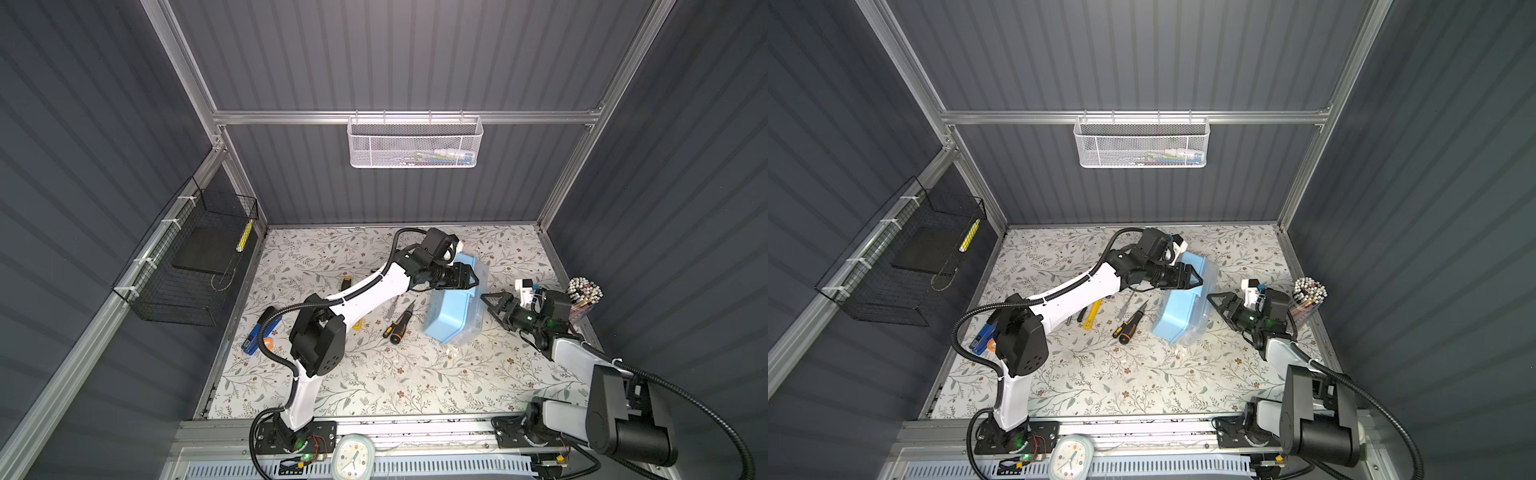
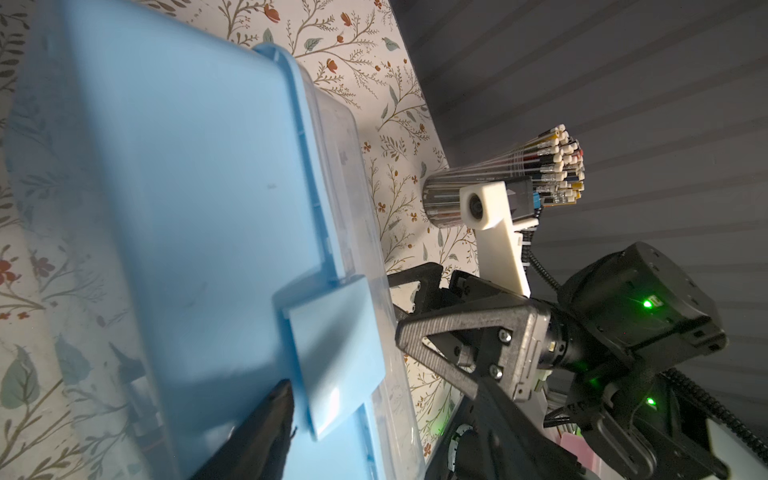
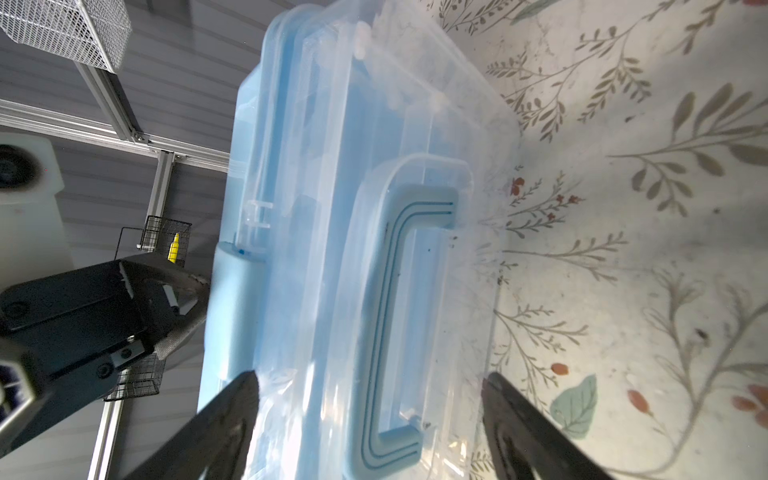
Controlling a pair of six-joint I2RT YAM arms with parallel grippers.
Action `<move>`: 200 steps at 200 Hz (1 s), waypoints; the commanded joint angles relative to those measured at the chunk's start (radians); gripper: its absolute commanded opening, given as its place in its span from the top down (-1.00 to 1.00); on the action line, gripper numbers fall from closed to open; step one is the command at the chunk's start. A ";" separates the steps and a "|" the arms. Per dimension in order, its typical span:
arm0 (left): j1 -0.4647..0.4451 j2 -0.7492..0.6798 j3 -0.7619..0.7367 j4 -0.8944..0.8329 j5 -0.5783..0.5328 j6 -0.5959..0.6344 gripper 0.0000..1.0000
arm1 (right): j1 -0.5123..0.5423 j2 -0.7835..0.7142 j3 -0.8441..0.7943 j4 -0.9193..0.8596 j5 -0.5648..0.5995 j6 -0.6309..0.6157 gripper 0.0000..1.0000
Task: Pack the tool kit
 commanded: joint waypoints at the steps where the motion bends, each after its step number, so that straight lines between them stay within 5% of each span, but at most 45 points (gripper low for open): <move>1: -0.004 0.040 0.025 -0.080 0.025 -0.039 -0.43 | 0.009 0.013 0.005 0.027 -0.021 0.006 -0.69; 88: -0.005 0.056 0.035 -0.065 0.075 -0.100 -0.45 | 0.026 0.106 0.004 0.151 -0.049 0.047 -0.57; 200: -0.006 -0.001 -0.114 0.258 0.171 -0.227 -0.24 | 0.037 0.130 0.001 0.178 -0.048 0.059 -0.37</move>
